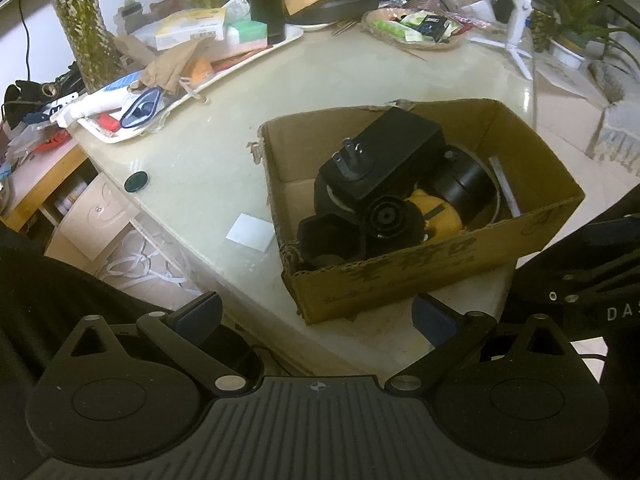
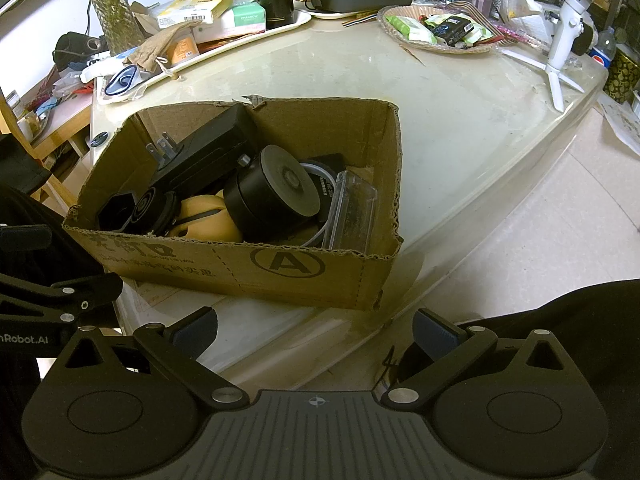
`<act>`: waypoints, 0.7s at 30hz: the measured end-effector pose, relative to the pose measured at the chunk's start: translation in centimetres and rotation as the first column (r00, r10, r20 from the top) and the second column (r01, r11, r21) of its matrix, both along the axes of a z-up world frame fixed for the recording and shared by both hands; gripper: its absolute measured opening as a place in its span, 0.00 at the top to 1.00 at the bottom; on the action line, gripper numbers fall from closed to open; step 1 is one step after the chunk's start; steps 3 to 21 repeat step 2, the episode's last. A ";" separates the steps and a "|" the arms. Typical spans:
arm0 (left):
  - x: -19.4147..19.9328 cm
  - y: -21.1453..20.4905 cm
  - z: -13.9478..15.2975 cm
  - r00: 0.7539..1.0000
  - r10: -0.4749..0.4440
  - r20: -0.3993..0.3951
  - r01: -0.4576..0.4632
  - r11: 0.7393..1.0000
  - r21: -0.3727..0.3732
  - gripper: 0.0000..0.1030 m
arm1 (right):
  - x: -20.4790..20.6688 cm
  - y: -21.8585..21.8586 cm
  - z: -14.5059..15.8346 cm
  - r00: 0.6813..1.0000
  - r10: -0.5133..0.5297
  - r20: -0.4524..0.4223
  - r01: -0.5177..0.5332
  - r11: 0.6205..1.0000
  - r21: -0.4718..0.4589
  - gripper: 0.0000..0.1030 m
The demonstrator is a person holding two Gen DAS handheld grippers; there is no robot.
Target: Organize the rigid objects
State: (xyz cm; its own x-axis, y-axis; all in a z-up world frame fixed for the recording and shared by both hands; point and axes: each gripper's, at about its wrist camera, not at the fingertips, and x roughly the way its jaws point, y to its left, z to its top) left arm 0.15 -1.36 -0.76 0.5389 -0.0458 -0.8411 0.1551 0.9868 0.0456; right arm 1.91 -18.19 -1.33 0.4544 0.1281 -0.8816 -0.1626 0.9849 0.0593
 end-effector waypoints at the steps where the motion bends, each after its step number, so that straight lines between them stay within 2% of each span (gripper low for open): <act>1: 0.0 0.0 0.0 1.000 -0.001 0.000 0.001 1.000 0.002 0.00 | 0.0 0.0 0.0 1.000 0.000 0.000 0.000 1.000 0.000 0.00; 21: 0.0 -0.1 0.0 1.000 -0.001 -0.001 0.001 1.000 0.003 0.00 | 0.0 0.0 0.0 1.000 0.000 0.000 0.000 1.000 0.000 0.00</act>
